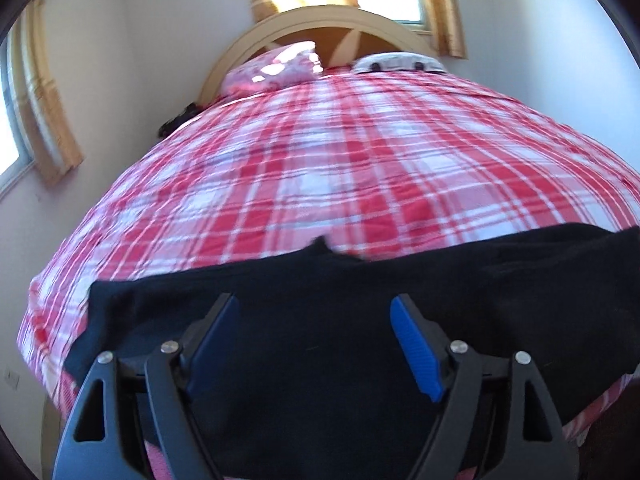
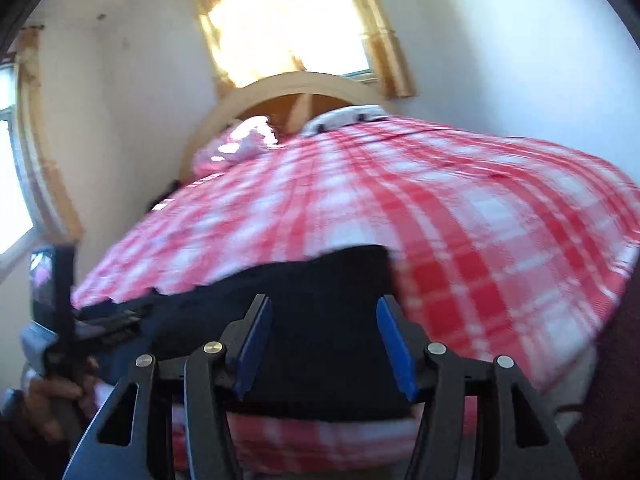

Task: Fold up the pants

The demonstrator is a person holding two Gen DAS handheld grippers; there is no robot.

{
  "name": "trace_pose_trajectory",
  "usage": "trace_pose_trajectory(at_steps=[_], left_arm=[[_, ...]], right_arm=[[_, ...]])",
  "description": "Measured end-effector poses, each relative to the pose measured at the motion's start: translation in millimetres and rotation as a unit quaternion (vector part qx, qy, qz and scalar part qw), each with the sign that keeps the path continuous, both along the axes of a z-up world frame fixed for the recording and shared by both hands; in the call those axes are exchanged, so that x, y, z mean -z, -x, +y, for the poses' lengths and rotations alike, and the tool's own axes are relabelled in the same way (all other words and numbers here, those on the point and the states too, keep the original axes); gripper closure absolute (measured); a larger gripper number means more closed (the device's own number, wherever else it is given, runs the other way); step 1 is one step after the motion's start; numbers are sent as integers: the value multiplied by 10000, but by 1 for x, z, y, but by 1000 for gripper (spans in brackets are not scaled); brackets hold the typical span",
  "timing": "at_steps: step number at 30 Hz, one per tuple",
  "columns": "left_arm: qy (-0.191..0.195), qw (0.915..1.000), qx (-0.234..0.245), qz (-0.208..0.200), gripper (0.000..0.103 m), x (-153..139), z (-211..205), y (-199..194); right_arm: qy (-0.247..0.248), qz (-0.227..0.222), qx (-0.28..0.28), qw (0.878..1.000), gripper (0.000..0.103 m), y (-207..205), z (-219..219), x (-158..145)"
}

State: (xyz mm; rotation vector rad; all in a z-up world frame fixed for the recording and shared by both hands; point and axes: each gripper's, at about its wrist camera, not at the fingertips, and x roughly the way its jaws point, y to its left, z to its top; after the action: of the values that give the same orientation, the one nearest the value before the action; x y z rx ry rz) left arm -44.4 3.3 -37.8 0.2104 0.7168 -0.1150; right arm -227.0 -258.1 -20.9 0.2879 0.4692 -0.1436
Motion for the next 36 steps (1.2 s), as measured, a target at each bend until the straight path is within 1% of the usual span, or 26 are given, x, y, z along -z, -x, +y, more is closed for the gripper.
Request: trace_pose_trajectory(at_steps=[1, 3, 4, 6, 8, 10, 11, 13, 14, 16, 19, 20, 22, 24, 26, 28, 30, 31, 32, 33, 35, 36], left_arm=[[32, 9999, -139, 68, 21, 1, 11, -2], [133, 9986, -462, 204, 21, 4, 38, -3], [167, 9976, -634, 240, 21, 5, 52, -3], [193, 9944, -1013, 217, 20, 6, 82, 0], [214, 9901, -1379, 152, 15, 8, 109, 4], [234, 9849, -1711, 157, 15, 11, 136, 5], [243, 9819, -1869, 192, 15, 14, 146, 6], [365, 9751, -2169, 293, 15, 19, 165, 6], [492, 9710, -2311, 365, 15, 23, 173, 6], [852, 9621, -2540, 506, 15, 28, 187, 9], [1701, 9448, -2718, 682, 15, 36, 202, 11], [1908, 9397, -2734, 760, 15, 38, 206, 11], [2399, 9270, -2754, 848, 15, 41, 211, 12], [2702, 9213, -2682, 793, 16, 39, 210, 13], [3024, 9144, -2562, 820, 22, 40, 208, 10], [3221, 9075, -2587, 761, 22, 40, 207, 9], [3296, 9033, -2656, 693, 27, 41, 208, 9], [3342, 9008, -2693, 654, 32, 42, 209, 10], [3419, 8977, -2710, 615, 42, 42, 210, 12], [3525, 8936, -2712, 606, 48, 43, 211, 13], [3737, 8834, -2755, 640, 79, 46, 217, 11], [3910, 8753, -2755, 708, 82, 50, 221, 11]], right_arm=[[-57, -28, -233, 9997, 46, -10, 9, -2], [-242, 52, -727, 9970, 46, -35, 31, -1], [-473, 111, -960, 9942, 46, -49, 42, 3], [-688, 224, -1047, 9919, 45, -67, 56, 9], [-499, 534, -925, 9930, 44, -84, 72, 21], [-296, 780, -726, 9939, 39, -90, 82, 35], [-257, 827, -693, 9938, 36, -91, 82, 43], [-32, 555, -715, 9959, 31, -84, 87, 49], [59, 501, -752, 9959, 27, -82, 91, 51], [214, 554, -781, 9952, 26, -81, 95, 54], [523, 705, -756, 9933, 24, -85, 103, 54], [592, 726, -767, 9926, 23, -84, 104, 55], [633, 732, -795, 9921, 21, -86, 107, 54], [647, 728, -821, 9919, 21, -88, 107, 55], [623, 723, -833, 9919, 21, -89, 107, 55], [572, 711, -842, 9923, 21, -90, 106, 55], [556, 705, -845, 9924, 21, -90, 106, 54], [571, 708, -850, 9922, 20, -90, 107, 54], [591, 709, -856, 9920, 20, -90, 107, 55], [600, 707, -858, 9920, 20, -90, 107, 55], [610, 705, -855, 9920, 20, -90, 108, 55], [616, 707, -854, 9919, 20, -90, 108, 55]])
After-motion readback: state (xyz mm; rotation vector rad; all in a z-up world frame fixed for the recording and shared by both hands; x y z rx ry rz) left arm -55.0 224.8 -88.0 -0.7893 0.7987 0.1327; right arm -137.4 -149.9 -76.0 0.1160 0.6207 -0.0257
